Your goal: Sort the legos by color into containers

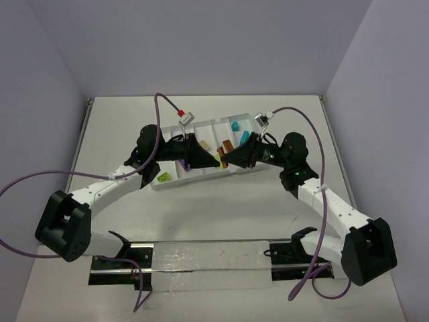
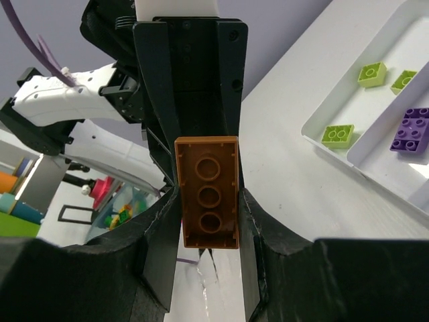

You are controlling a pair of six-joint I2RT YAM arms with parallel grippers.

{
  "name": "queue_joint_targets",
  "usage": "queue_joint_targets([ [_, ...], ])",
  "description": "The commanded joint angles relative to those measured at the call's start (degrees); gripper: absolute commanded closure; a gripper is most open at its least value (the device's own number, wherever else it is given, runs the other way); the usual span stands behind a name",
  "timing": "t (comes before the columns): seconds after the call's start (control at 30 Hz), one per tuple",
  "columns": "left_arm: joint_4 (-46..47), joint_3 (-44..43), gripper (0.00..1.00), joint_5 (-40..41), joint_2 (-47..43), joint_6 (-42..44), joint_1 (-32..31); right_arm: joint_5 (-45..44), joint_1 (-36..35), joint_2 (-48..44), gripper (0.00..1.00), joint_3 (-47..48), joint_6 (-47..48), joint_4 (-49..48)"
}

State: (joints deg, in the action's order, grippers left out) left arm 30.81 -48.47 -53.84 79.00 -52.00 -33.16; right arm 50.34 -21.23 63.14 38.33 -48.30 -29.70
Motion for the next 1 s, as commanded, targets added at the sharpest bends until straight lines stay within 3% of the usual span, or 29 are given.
queue_joint_targets([
  [0.0,-3.75,2.17,1.00,-0.30,-3.71,4.73,1.98,-6.32,0.75,-2.00,1.00,3.40,3.72,3.40],
  [0.2,-5.92,3.97,1.00,-0.02,-5.77,4.90,5.68,-7.95,0.75,-1.97,1.00,3.18,3.77,3.41],
  [0.27,-11.11,3.08,1.00,2.72,-6.76,7.18,7.72,-9.59,0.67,-2.05,1.00,3.83,5.45,6.67],
  [0.3,-19.14,2.33,1.00,4.95,-6.92,8.76,8.65,-11.46,0.75,-2.05,1.00,4.70,6.29,8.37],
  [0.43,-40.53,-1.91,1.00,26.66,-6.25,14.01,12.44,-17.94,0.75,-1.82,1.00,6.55,10.11,17.19],
  [0.47,-45.01,-3.92,1.00,37.34,-5.26,13.41,12.59,-19.25,0.70,-1.68,1.00,6.73,10.71,18.57],
  [0.57,-54.90,-8.65,1.00,59.07,-1.24,9.37,12.59,-21.36,0.75,-0.69,1.00,6.87,10.78,19.96],
  [0.63,-57.31,-10.40,1.00,65.52,1.65,8.84,12.59,-21.94,0.73,0.16,1.00,7.14,10.89,20.49],
  [0.9,-56.48,-11.82,1.00,68.11,8.74,8.48,12.59,-24.17,0.66,2.45,1.00,7.65,12.28,22.34],
  [0.97,-56.64,-12.07,0.94,69.42,9.67,7.89,12.59,-25.65,0.40,3.59,1.00,8.24,13.00,23.69],
])
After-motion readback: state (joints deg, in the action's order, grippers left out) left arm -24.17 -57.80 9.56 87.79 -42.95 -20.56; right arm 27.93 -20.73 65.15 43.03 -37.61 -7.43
